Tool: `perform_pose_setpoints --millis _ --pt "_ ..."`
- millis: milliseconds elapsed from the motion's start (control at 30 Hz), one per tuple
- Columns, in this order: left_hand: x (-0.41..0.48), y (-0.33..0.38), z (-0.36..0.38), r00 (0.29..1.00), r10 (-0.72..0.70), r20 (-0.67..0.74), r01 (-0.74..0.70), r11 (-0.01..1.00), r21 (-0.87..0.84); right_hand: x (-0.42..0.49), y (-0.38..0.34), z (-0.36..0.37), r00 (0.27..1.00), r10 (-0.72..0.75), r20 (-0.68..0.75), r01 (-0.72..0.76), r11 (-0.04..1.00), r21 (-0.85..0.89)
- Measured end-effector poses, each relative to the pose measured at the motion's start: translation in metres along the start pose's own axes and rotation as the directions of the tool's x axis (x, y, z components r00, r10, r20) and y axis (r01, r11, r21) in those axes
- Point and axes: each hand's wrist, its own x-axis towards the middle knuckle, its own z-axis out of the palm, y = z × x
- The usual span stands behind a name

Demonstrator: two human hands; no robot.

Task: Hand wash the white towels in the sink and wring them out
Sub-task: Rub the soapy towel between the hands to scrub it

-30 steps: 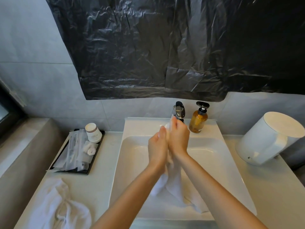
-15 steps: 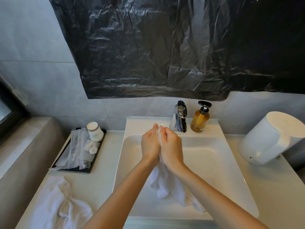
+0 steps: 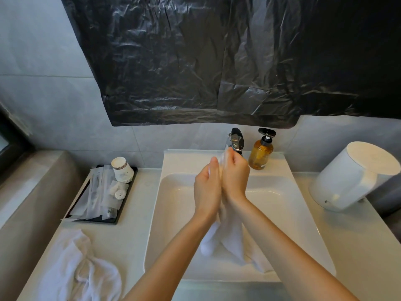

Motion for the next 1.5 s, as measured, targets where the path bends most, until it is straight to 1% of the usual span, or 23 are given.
perform_pose_setpoints --millis 67,167,200,233,300,367,433,533,600,667,733,800,867,900,933,1000,1067,1100,1233,1267,1400,1467,1500 --pt "0.008 0.002 -0.005 0.999 0.026 -0.026 -0.025 1.000 0.010 -0.013 0.003 0.002 0.999 -0.034 0.007 0.034 0.999 -0.022" --pt "0.025 -0.001 -0.014 0.993 0.054 -0.101 -0.049 0.997 0.053 -0.038 0.004 0.005 0.975 -0.144 0.169 0.160 0.983 -0.085" --pt "0.025 -0.003 -0.014 0.994 0.049 -0.099 -0.043 0.997 0.057 -0.033 0.004 0.005 0.970 -0.143 0.198 0.168 0.979 -0.114" --pt "0.023 -0.006 -0.011 0.996 0.030 -0.082 -0.027 0.999 0.046 -0.022 0.005 0.007 0.976 -0.118 0.181 0.143 0.981 -0.133" --pt "0.012 -0.013 -0.004 1.000 -0.016 -0.021 0.016 1.000 0.001 0.000 0.004 0.009 0.998 -0.031 0.053 0.035 0.997 -0.075" --pt "0.007 -0.013 -0.002 1.000 -0.001 -0.003 0.001 1.000 -0.003 0.002 0.009 0.009 0.999 0.038 -0.026 -0.038 0.999 -0.024" --pt "0.016 -0.009 -0.010 0.999 0.042 -0.025 -0.042 0.999 0.018 -0.020 0.014 0.010 0.999 0.016 0.043 -0.013 0.998 -0.056" --pt "0.026 -0.005 -0.018 0.996 0.062 -0.066 -0.058 0.997 0.052 -0.043 0.011 0.008 0.978 -0.110 0.180 0.126 0.989 -0.083" --pt "0.019 -0.006 -0.013 0.999 0.002 -0.035 -0.002 1.000 0.009 -0.024 0.005 0.010 0.987 -0.085 0.135 0.097 0.992 -0.081" --pt "0.010 -0.011 -0.006 0.999 -0.041 0.017 0.041 0.999 -0.008 -0.001 0.000 0.009 1.000 0.014 0.024 -0.013 0.999 -0.036" --pt "0.011 -0.014 -0.005 0.998 -0.053 0.028 0.053 0.999 0.003 0.001 0.006 0.009 0.995 0.093 -0.021 -0.093 0.996 -0.013" --pt "0.023 -0.012 -0.012 1.000 -0.030 0.005 0.030 0.999 0.031 -0.020 0.013 0.011 0.998 0.058 0.029 -0.057 0.998 -0.041" --pt "0.030 -0.008 -0.016 0.999 0.004 -0.042 -0.001 0.996 0.094 -0.037 0.015 0.012 0.992 -0.030 0.124 0.040 0.996 -0.083" --pt "0.030 -0.007 -0.017 0.998 -0.008 -0.063 0.013 0.997 0.074 -0.034 0.013 0.013 0.986 -0.052 0.158 0.068 0.993 -0.098" --pt "0.025 -0.006 -0.015 0.997 -0.039 -0.061 0.040 0.999 0.020 -0.025 0.011 0.013 0.985 -0.053 0.166 0.071 0.992 -0.102" --pt "0.015 -0.008 -0.010 0.997 -0.082 -0.005 0.081 0.995 -0.059 -0.005 0.006 0.012 0.994 -0.031 0.106 0.037 0.998 -0.048" --pt "0.009 -0.008 -0.008 0.996 -0.080 0.027 0.082 0.995 -0.060 0.000 0.009 0.009 0.999 -0.002 0.036 0.004 0.999 -0.041" --pt "0.012 -0.008 -0.009 0.997 -0.073 0.017 0.074 0.995 -0.073 -0.008 0.011 0.008 0.999 -0.007 0.038 0.009 0.998 -0.062" --pt "0.024 -0.005 -0.018 0.998 0.028 -0.058 -0.026 0.999 0.023 -0.047 0.009 0.008 0.972 -0.152 0.181 0.176 0.976 -0.131" --pt "0.023 -0.004 -0.017 0.998 0.018 -0.055 -0.018 1.000 0.011 -0.041 0.007 0.009 0.969 -0.158 0.187 0.186 0.972 -0.141" --pt "0.006 0.001 -0.009 0.995 -0.088 0.041 0.093 0.990 -0.109 -0.005 0.005 0.007 0.999 -0.036 0.021 0.037 0.999 -0.040" --pt "0.006 0.005 -0.011 0.997 -0.070 0.042 0.075 0.989 -0.126 -0.016 0.013 0.005 1.000 0.004 0.020 -0.002 0.998 -0.056" --pt "0.009 0.005 -0.014 0.998 -0.063 0.023 0.065 0.989 -0.135 -0.027 0.016 0.005 0.999 -0.014 0.052 0.017 0.998 -0.065"
